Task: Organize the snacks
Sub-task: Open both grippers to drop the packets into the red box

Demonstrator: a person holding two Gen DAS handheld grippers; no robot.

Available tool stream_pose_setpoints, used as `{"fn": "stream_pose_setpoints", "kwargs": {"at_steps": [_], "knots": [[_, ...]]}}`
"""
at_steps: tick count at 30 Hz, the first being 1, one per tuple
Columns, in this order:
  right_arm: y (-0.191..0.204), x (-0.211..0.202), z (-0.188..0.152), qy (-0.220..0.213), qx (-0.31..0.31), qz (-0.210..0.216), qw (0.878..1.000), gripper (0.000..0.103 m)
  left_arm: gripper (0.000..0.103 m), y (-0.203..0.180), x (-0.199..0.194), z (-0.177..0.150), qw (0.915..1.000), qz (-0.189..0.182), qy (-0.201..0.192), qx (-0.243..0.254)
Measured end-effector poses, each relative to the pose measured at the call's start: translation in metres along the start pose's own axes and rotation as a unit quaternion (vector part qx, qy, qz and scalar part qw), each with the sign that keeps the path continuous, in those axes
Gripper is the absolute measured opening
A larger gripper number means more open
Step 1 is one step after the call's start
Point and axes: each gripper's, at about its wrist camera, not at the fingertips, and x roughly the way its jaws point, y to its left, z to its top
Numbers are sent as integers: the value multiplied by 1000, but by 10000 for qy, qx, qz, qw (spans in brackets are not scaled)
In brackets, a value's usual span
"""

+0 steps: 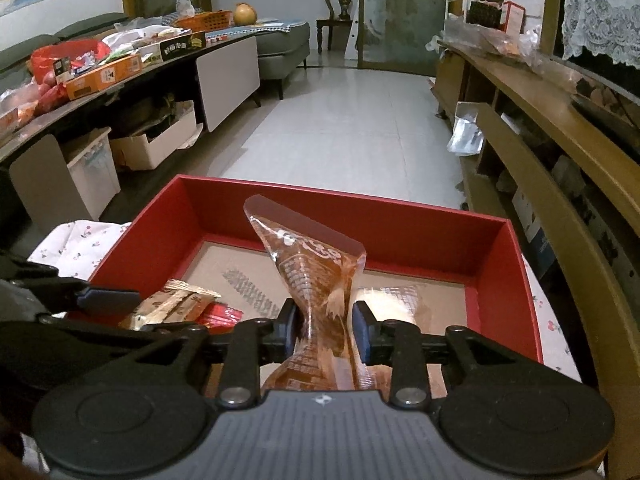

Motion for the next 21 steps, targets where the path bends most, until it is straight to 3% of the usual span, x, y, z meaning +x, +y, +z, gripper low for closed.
{"fn": "stream_pose_setpoints", "kwargs": {"at_steps": [11,18,21], "knots": [[0,-10,6,-45,-63,-207,9998,51,73,2,-11,0,9999,89,-124,20],[-1,-28,15,-172,-13,-242,9996,58,75,13,-28,3,9994,-132,-245,-212],[-2,-38,18,-218,31,-264,9994,62,81,15,-36,2,9991,-143,-309,-268]]}}
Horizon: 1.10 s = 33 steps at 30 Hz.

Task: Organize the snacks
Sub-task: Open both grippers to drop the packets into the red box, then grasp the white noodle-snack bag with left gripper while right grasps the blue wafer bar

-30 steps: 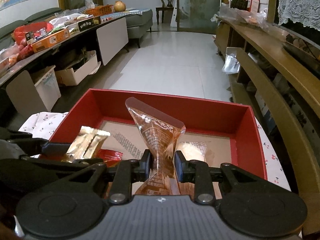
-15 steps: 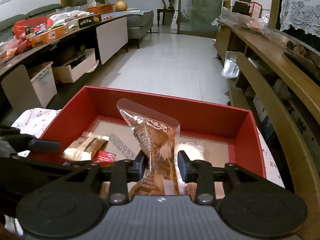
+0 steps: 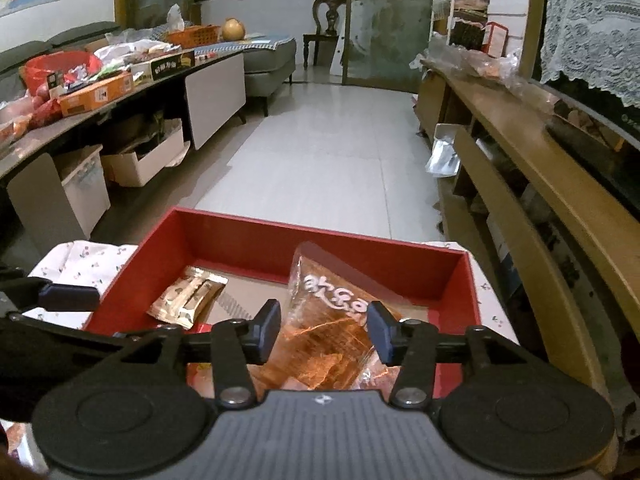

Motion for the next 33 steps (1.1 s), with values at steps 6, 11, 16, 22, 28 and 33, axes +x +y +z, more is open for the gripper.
{"fn": "stream_pose_setpoints", "kwargs": {"at_steps": [6,11,16,22,28,33], "knots": [[0,-20,-1,-66,-24,-14,10000,66,84,2,-17,-5,9999,-117,-99,17],[3,-35,-9,-42,-153,-21,9999,70,84,5,-30,-11,9996,-236,-130,-39],[5,-49,-23,57,-197,22,9998,70,85,15,-44,-24,9994,-299,-83,-170],[14,-61,-44,283,-252,213,9991,70,85,38,-59,-55,9985,-279,177,-434],[33,-80,-63,358,-461,428,9974,71,86,65,-68,-98,9936,-305,594,-912],[41,-89,-72,412,-563,579,9959,74,87,82,-74,-131,9860,-343,920,-1346]]}}
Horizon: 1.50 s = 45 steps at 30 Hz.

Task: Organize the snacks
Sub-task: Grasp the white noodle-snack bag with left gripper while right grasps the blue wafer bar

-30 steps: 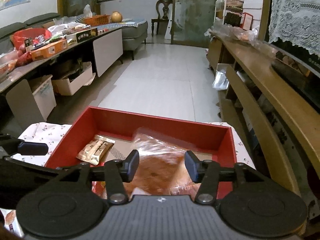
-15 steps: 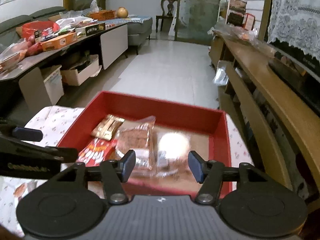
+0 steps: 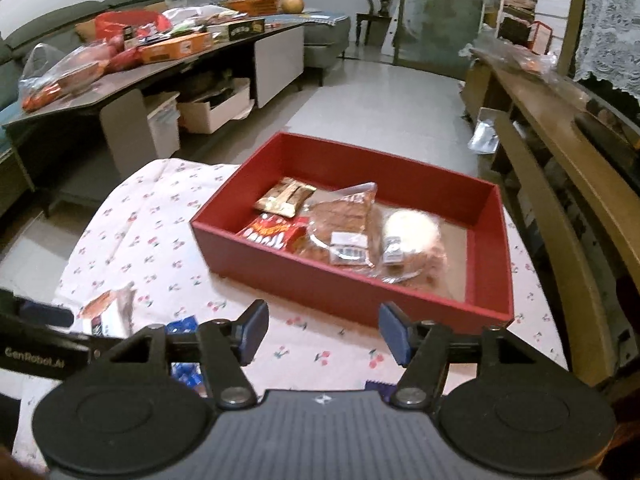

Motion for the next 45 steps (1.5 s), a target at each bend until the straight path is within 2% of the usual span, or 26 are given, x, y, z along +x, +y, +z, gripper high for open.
{"fn": "stream_pose_setpoints", "kwargs": {"at_steps": [4,11,14,17,19,24,27,32,35,38,42,43,45], "knots": [[1,-1,-5,70,-61,38,9999,74,90,6,6,-9,9990,-118,214,-386],[-16,-3,-10,140,112,16,9998,75,91,1,34,3,9968,60,372,-699],[-32,-2,-14,239,256,-69,9994,75,86,-1,44,8,9966,147,379,-711],[-54,0,-22,382,486,-201,9979,77,83,-2,48,11,9971,173,331,-666],[-69,1,-30,517,680,-323,9958,77,74,-3,47,13,9980,167,280,-549],[-98,6,-49,867,1167,-437,9884,77,64,-13,43,11,9996,70,212,-178],[-99,15,-53,1049,1211,-366,9864,77,60,-21,39,7,9998,53,162,103],[-84,33,-57,1333,1010,-174,9858,82,57,-26,36,4,9994,-209,190,182],[-82,45,-61,1471,953,-210,9843,88,57,-30,35,2,9988,-348,227,261],[-80,54,-66,1593,1044,-55,9817,94,58,-33,37,2,9984,-415,260,292],[-65,56,-66,1525,767,-232,9851,94,66,-33,45,3,9984,-393,349,213],[-64,56,-65,1528,773,-237,9849,94,73,-32,48,4,9984,-377,388,191],[-63,56,-65,1535,719,-242,9852,93,78,-30,52,3,9983,-397,412,115]]}}
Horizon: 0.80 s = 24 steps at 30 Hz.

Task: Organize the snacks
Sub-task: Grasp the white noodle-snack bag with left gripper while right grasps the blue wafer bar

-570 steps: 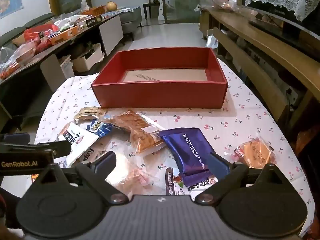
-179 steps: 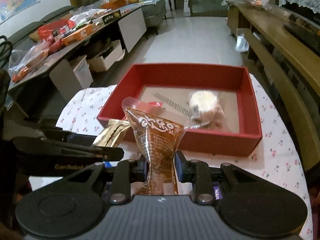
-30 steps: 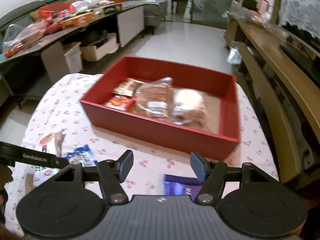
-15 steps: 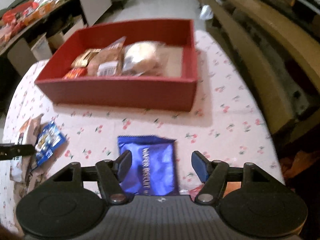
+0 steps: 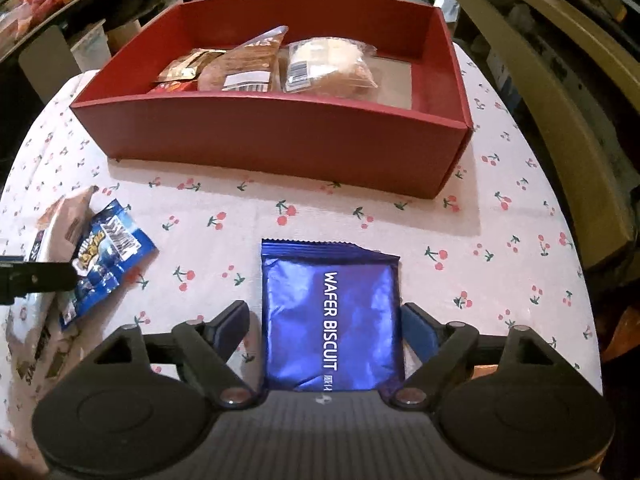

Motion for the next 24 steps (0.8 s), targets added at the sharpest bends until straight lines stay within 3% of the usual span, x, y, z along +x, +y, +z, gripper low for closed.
{"fn": "stream_pose_setpoints", "kwargs": {"at_steps": [1,2,7,15,21,24], "knots": [[0,0,0,-18,-4,-4,10000,88,78,-1,0,-1,10000,23,-19,34],[1,-2,-1,-60,-21,11,10000,77,78,-3,-1,-1,9999,48,-28,85],[8,-10,-4,-149,-69,131,9998,73,63,-6,-8,-4,9998,62,-63,205],[34,-39,-7,-519,-188,390,9977,73,58,-7,-29,-16,9988,-41,-149,460],[70,-28,-19,-270,-673,531,9960,73,61,0,-28,-21,9985,52,-100,529],[79,-19,-24,-104,-811,533,9952,73,78,2,-22,-19,9988,119,-74,476]]}}
